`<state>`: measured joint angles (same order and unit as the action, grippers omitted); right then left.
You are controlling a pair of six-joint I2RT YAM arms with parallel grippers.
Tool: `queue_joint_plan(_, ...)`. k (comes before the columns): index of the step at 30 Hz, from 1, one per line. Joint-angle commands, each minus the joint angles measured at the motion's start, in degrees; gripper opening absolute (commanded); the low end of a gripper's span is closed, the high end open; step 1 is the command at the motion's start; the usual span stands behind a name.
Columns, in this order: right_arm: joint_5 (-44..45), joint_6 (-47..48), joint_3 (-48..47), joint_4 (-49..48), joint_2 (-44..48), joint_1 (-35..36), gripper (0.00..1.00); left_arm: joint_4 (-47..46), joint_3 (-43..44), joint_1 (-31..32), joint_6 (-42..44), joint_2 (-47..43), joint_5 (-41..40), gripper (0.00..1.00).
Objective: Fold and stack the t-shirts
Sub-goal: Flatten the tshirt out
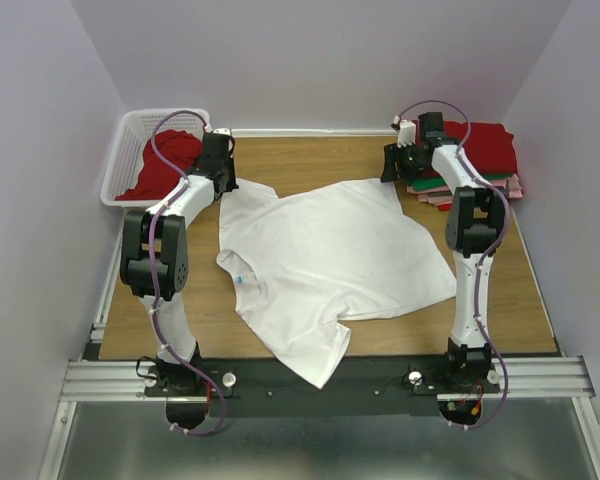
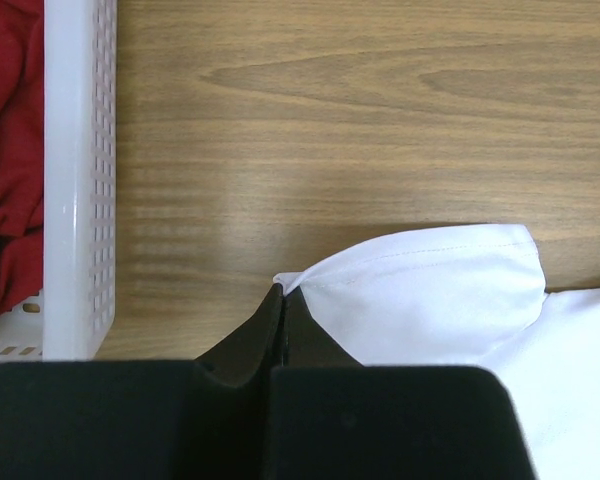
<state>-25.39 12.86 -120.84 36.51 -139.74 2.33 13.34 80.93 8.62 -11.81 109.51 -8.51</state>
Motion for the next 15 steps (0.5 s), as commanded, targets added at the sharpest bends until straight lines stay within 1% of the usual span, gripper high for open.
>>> queue_joint_plan(1,3.32,-0.82,-2.12,-1.00,-2.11,0.66,0.62,-0.25,-0.07,-0.36,0.65,-1.50,0.60,0.00)
queue_joint_plan(4,4.20,-0.82,-1.60,-1.27,-2.20,0.75,0.60,-0.33,-0.07,-0.36,0.56,-1.50,0.69,0.00)
queue_joint_plan(7,4.47,-0.91,-1.42,-1.62,-2.55,0.75,0.52,-0.25,-0.07,-0.36,0.56,-1.58,0.87,0.00)
queue_joint_plan(9,4.29,-1.00,-1.42,-1.71,-2.81,0.75,0.50,-0.25,-0.15,-0.36,0.56,-1.58,0.87,0.00)
queue_joint_plan(14,3.94,-1.44,-1.95,-2.15,-3.25,1.01,0.39,-0.25,-0.07,-0.36,0.65,-1.50,0.52,0.00)
queue_joint_plan(15,3.77,-1.26,-1.95,-2.15,-3.26,0.93,0.35,-0.25,-0.07,-0.36,0.65,-1.58,0.52,0.00)
